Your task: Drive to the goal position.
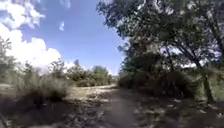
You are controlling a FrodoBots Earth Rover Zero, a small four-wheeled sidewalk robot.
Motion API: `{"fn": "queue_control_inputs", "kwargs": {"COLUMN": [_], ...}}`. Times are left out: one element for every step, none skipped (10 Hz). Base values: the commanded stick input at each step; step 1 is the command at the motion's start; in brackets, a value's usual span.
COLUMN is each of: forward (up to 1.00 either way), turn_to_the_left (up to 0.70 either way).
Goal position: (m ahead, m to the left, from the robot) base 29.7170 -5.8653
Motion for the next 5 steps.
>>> {"fn": "queue_control_inputs", "kwargs": {"forward": [0.85,0.85,0.85,0.85,0.85], "turn_to_the_left": [0.24,0.03,0.00,0.00,0.12]}}
